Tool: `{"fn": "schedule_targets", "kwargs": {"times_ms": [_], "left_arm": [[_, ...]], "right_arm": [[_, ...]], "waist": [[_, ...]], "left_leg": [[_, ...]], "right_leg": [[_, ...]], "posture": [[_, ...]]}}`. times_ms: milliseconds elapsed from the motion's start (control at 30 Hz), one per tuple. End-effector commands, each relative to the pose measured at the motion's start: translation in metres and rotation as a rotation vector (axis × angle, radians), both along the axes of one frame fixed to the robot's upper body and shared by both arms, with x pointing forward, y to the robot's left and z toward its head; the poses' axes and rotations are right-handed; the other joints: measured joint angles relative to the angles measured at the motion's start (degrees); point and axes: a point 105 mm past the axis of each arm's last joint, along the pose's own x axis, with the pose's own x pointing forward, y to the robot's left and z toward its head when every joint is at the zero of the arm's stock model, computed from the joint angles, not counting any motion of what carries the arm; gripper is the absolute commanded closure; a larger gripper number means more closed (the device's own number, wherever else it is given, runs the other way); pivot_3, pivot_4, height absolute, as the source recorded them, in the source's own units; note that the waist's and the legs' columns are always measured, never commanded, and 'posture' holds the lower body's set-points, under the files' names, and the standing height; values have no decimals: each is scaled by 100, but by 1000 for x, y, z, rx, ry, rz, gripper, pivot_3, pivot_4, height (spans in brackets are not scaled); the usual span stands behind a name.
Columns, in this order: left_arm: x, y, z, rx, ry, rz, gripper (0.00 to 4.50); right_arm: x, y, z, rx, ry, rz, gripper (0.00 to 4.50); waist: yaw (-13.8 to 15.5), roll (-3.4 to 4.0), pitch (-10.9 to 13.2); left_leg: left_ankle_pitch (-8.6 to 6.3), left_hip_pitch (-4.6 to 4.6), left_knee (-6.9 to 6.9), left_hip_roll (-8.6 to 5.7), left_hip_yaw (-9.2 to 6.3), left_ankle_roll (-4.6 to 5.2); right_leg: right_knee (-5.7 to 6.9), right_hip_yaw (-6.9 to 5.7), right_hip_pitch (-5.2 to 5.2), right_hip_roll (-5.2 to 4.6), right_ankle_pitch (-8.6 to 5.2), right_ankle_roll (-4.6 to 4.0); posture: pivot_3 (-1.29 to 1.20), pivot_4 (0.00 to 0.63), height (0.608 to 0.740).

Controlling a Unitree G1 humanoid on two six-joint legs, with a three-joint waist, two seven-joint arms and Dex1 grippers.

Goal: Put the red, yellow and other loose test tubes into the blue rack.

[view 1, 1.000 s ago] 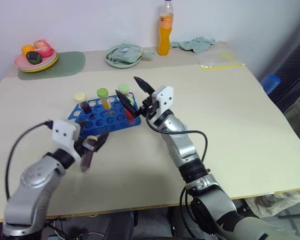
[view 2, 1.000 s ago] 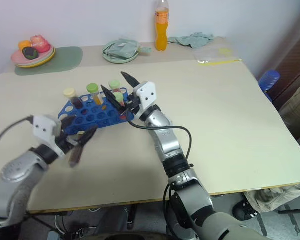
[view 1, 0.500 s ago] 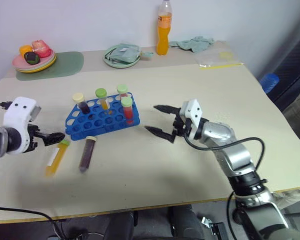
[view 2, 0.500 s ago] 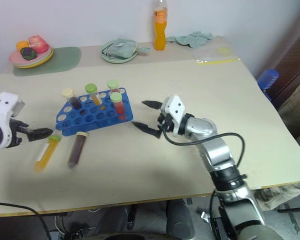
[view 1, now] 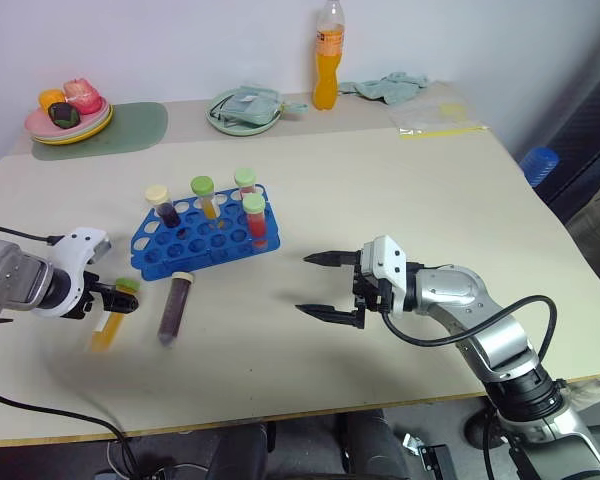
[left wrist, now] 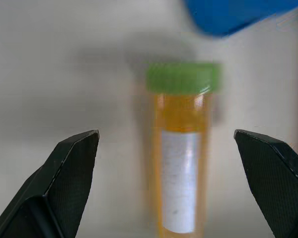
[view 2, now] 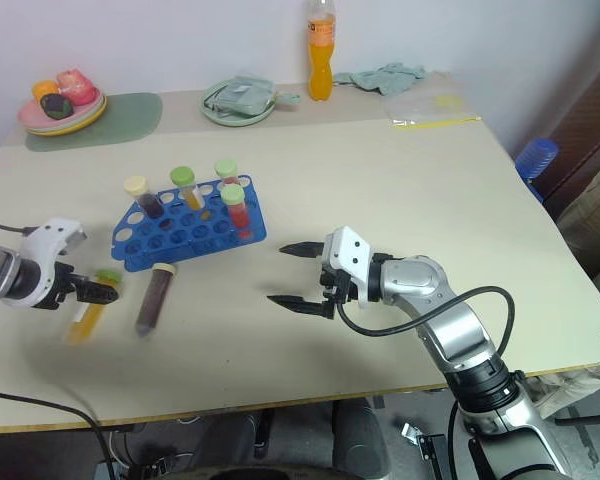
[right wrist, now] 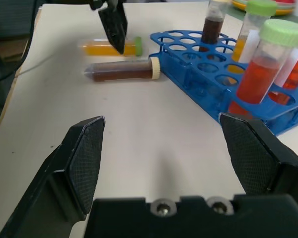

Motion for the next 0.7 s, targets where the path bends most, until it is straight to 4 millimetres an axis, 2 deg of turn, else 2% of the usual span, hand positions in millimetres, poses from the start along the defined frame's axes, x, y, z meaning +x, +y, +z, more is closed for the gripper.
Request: {"fn": "schedule_targets", "kwargs": {"times_ms": [33,167,200,300,400,467,533,600,633,667,700], "left_arm": [[2,5,3,33,-19,-6,1344],[1,12,6,40,-50,31,3408],[2,17,10,53,-76,58,3755],[8,40,24,115,-217,155,3785],[29,60,65,259,-647,189,3785],[31,61,96,292,-928,264,3785],[27,44,116,183,-1149,284,3785],[15,1,139,62,-1398,155,3785],[8,-23,143,4,-1472,65,3785],[3,-50,141,-78,-1502,-24,3785],[-1,-69,137,-143,-1508,-77,3785]], "right_arm": [[-6,6,8,24,-55,13,367],[-6,9,7,30,-50,12,367],[-6,10,7,31,-48,13,367],[-6,10,7,32,-46,13,367],[-5,10,5,36,-31,13,367],[-5,11,3,39,-22,13,367],[-4,10,2,40,-18,10,367],[-2,11,1,43,-13,8,367],[-2,11,0,44,-11,8,367],[-1,11,0,45,-8,9,367],[-1,11,0,46,-5,10,367]], "waist": [[1,0,0],[2,0,0],[1,0,0],[-5,-1,0],[3,0,-1],[31,-2,-2],[121,-14,-6],[166,-22,-10],[179,-26,-13],[187,-30,-16],[192,-32,-17]], "left_leg": [[0,0,0,0,0,0],[0,0,1,1,-2,0],[0,0,1,1,-2,0],[0,0,0,2,-5,0],[0,0,0,6,-7,-1],[1,-2,1,16,-7,-3],[1,-6,7,14,-6,-5],[1,-7,11,10,-5,-6],[1,-7,12,8,-3,-6],[1,-8,14,4,-2,-6],[1,-8,16,2,-1,-6]], "right_leg": [[0,0,0,0,0,0],[1,0,1,-1,0,0],[0,0,1,-1,0,0],[3,0,-2,-1,0,0],[5,2,-5,-3,0,-1],[1,2,-5,-9,1,-1],[-3,0,-5,-15,3,-1],[-10,-2,1,-22,6,0],[-15,-2,4,-27,8,3],[-20,-1,8,-31,11,7],[-22,-1,12,-33,12,10]], "posture": [[0,150,740],[0,150,740],[0,150,740],[0,150,740],[0,150,740],[0,150,740],[0,150,740],[0,150,740],[0,150,740],[0,150,740],[0,150,740]]}}
